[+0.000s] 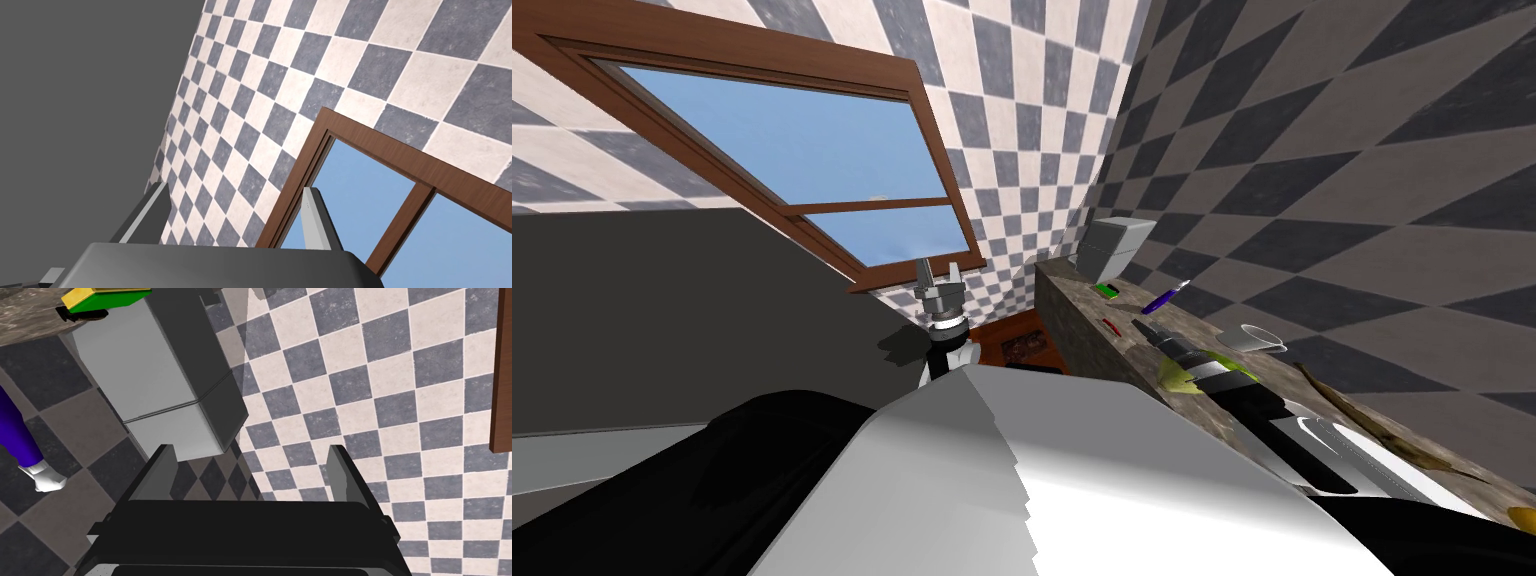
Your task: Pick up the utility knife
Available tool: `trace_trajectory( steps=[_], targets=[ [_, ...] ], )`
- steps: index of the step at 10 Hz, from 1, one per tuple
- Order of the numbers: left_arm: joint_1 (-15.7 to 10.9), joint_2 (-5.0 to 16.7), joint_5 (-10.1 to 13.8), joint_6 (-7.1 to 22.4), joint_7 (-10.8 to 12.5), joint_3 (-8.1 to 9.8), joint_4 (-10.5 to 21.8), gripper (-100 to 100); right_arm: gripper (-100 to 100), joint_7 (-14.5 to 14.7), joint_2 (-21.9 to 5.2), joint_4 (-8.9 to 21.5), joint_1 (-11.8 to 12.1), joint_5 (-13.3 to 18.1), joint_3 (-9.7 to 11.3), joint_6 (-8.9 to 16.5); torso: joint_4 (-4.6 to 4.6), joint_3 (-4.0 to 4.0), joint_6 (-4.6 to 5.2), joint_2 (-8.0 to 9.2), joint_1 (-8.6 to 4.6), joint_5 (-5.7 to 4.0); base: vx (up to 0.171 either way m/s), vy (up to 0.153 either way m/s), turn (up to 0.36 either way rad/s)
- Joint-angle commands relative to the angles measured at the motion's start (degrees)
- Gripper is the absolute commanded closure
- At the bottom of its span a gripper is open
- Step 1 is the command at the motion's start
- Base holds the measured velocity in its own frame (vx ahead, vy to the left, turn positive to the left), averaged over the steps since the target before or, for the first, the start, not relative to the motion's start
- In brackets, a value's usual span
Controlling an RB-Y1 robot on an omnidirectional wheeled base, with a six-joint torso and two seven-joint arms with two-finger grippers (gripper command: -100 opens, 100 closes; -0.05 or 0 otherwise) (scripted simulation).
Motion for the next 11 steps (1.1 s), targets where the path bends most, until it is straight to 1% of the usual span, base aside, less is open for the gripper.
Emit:
trace_trajectory(
  steps=[1,2,3,6,7,11],
  targets=[
    [0.0,0.0,0.0,0.0,0.0,0.00,0.0,0,-100,-0.1,-0.7,0.2,0.0,0.3,0.0,0.1,0.00,0.00,0.00,0.00,0.00,0.00,0.016,0.012,0.010],
    [0.0,0.0,0.0,0.0,0.0,0.00,0.0,0,-100,-0.1,-0.7,0.2,0.0,0.3,0.0,0.1,0.01,0.01,0.00,0.02,0.02,0.00,0.027,0.019,0.017],
    [0.0,0.0,0.0,0.0,0.0,0.00,0.0,0,-100,-0.9,-3.5,1.8,1.1,2.4,-0.5,-0.4,0.00,0.00,0.00,-0.01,0.05,0.01,0.035,0.018,0.044],
    [0.0,0.0,0.0,0.0,0.0,0.00,0.0,0,-100,-0.9,-3.6,1.8,1.1,2.4,-0.5,-0.4,0.00,0.00,0.00,-0.01,-0.02,-0.01,0.023,0.004,0.035],
    [0.0,0.0,0.0,0.0,0.0,0.00,0.0,0,-100,-1.7,-6.4,3.4,2.3,4.4,-0.9,-0.9,0.00,0.01,0.00,0.01,0.05,0.00,0.025,0.013,0.035],
    [0.0,0.0,0.0,0.0,0.0,0.00,0.0,0,-100,-1.7,-6.5,3.4,2.3,4.4,-0.9,-0.9,0.01,0.02,0.01,0.04,0.06,0.01,0.020,0.010,0.021]
  ],
)
